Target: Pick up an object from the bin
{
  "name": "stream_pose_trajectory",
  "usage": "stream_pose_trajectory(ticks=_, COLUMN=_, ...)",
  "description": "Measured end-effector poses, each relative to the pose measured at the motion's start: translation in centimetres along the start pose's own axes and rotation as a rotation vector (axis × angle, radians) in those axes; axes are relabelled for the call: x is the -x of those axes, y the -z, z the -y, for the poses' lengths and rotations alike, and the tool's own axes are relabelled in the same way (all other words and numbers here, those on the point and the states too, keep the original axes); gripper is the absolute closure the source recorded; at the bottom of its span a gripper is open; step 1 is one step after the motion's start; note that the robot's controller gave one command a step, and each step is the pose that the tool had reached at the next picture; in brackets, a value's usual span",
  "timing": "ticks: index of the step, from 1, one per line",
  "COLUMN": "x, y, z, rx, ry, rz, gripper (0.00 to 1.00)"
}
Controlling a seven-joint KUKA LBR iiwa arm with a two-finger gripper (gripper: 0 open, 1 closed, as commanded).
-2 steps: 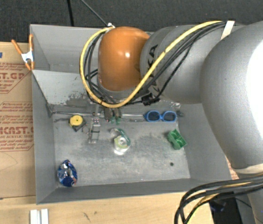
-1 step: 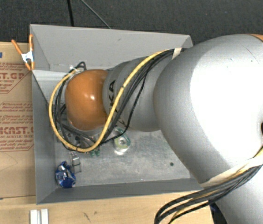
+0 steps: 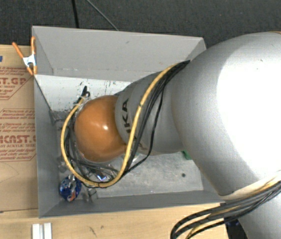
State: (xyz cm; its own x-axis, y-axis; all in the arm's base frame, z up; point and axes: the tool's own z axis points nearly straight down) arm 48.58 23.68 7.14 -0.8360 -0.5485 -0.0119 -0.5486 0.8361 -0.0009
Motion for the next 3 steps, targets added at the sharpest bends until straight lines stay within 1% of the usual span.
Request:
stream_pose_trajectory(ticks=1, x=-0.2, y=-0.1, z=0.0, rx=0.002, ry=-0.002, rz=-0.007, gripper=1.0)
stream_pose_trajectory(ticks=2, x=0.2, y=11.5, z=0.1, rx=0.0, ry=0.016, rz=-0.001, gripper=1.0)
stream_pose_trajectory(ticks=3, x=0.0, y=11.1, z=0.0, rx=0.002, ry=0.016, rz=-0.01, gripper=0.0)
